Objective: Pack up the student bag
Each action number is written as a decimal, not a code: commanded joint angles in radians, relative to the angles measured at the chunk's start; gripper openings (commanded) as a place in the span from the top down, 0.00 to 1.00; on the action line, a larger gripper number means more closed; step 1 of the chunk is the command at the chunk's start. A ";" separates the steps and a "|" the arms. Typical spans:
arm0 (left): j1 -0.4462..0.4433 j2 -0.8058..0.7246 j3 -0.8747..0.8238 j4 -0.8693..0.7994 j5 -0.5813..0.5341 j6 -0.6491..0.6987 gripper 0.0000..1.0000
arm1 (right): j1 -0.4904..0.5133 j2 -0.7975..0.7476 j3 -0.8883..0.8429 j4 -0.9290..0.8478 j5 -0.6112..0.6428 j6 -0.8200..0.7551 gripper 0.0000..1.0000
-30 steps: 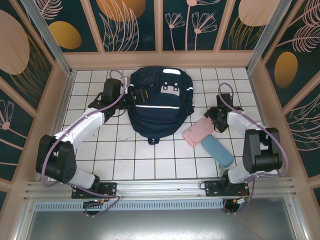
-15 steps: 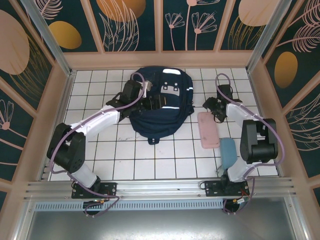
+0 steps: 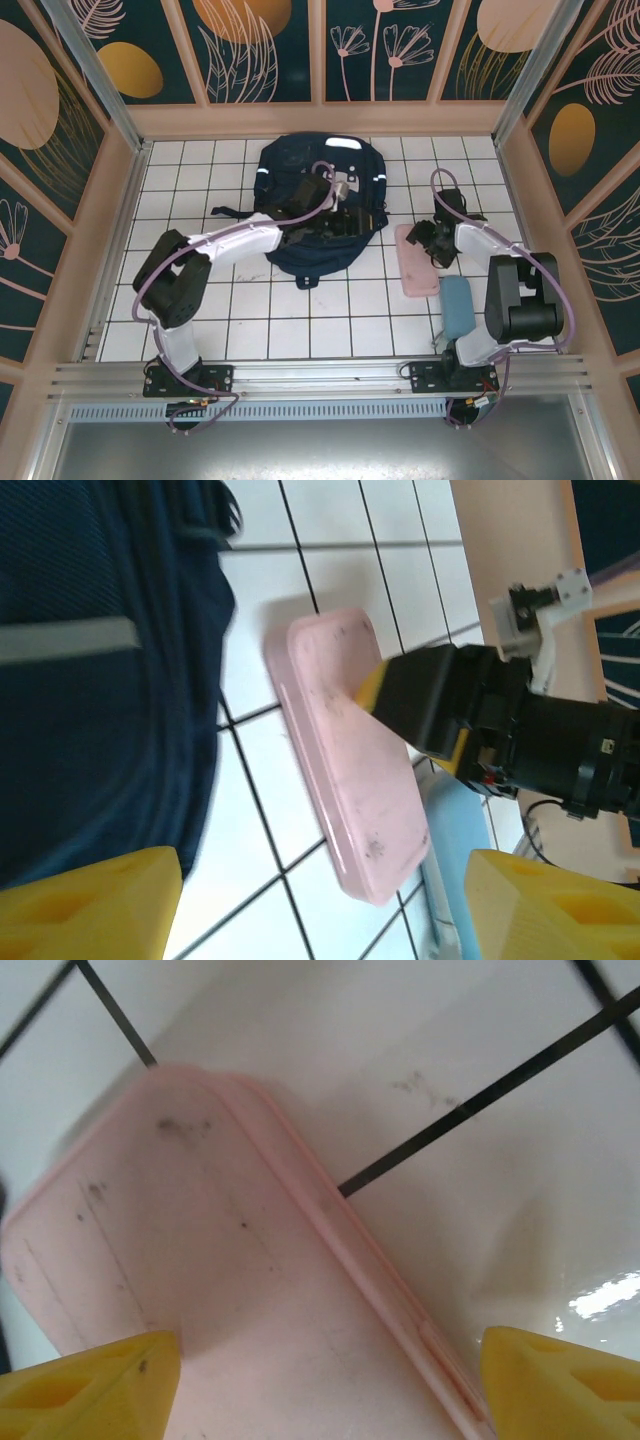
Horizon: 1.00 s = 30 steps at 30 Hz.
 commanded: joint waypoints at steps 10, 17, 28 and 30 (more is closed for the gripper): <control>-0.032 0.159 0.062 -0.032 0.075 -0.084 0.38 | 0.071 0.018 -0.049 0.126 -0.267 0.143 0.36; -0.033 0.194 0.068 -0.058 0.122 -0.058 0.45 | 0.072 0.012 -0.045 0.101 -0.226 0.122 0.39; -0.075 0.103 0.038 -0.138 -0.011 -0.013 0.47 | 0.111 -0.105 -0.050 0.002 -0.148 0.112 0.35; -0.083 0.099 0.037 -0.148 -0.027 -0.013 0.47 | 0.133 -0.127 -0.057 -0.026 -0.119 0.112 0.35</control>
